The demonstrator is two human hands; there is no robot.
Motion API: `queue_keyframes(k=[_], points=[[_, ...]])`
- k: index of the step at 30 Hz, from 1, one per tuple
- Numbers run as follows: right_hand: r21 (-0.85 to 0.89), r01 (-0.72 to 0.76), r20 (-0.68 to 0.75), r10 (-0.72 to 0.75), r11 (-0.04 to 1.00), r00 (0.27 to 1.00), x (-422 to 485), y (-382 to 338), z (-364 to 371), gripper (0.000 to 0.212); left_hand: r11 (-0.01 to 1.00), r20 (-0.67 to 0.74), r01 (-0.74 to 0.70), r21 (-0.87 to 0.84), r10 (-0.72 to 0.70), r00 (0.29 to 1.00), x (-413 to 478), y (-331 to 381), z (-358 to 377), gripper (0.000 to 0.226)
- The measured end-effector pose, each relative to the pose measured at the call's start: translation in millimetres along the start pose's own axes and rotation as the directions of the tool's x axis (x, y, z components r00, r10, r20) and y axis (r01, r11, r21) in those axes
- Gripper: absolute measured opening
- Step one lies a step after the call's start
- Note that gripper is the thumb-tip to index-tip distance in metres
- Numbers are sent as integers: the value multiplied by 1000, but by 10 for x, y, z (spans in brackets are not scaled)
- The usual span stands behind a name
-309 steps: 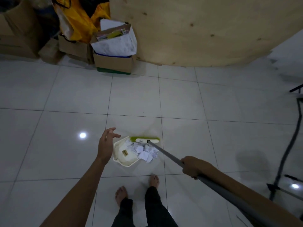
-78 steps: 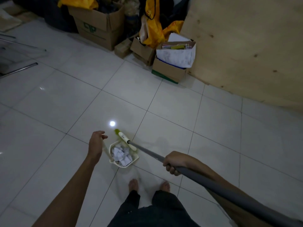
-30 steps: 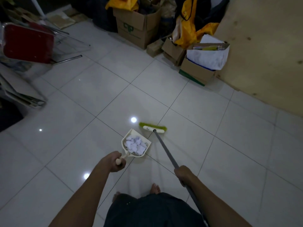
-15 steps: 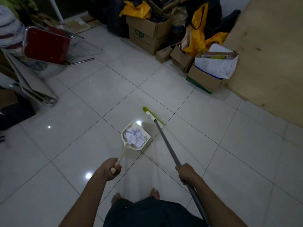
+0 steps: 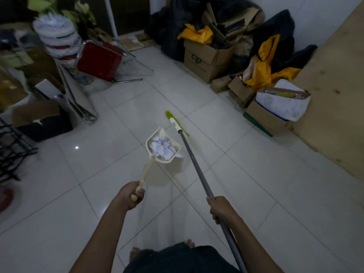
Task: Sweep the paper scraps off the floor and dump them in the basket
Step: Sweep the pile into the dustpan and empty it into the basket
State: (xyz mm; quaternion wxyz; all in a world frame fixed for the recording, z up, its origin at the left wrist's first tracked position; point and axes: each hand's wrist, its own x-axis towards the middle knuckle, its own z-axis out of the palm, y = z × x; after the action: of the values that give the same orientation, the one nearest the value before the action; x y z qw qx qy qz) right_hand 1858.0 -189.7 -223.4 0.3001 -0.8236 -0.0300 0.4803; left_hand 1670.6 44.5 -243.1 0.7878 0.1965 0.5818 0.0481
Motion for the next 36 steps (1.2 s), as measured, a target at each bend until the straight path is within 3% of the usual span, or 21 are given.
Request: queue_keyframes(k=[20, 36], points=[[-208, 248, 194, -209, 946, 959, -374, -1139, 1641, 31, 942, -271, -268, -202, 209, 939, -855, 505, -2053, 17], [-404, 358, 415, -180, 842, 892, -668, -1847, 3031, 28, 795, -446, -449, -408, 256, 858, -1512, 552, -3431, 17]])
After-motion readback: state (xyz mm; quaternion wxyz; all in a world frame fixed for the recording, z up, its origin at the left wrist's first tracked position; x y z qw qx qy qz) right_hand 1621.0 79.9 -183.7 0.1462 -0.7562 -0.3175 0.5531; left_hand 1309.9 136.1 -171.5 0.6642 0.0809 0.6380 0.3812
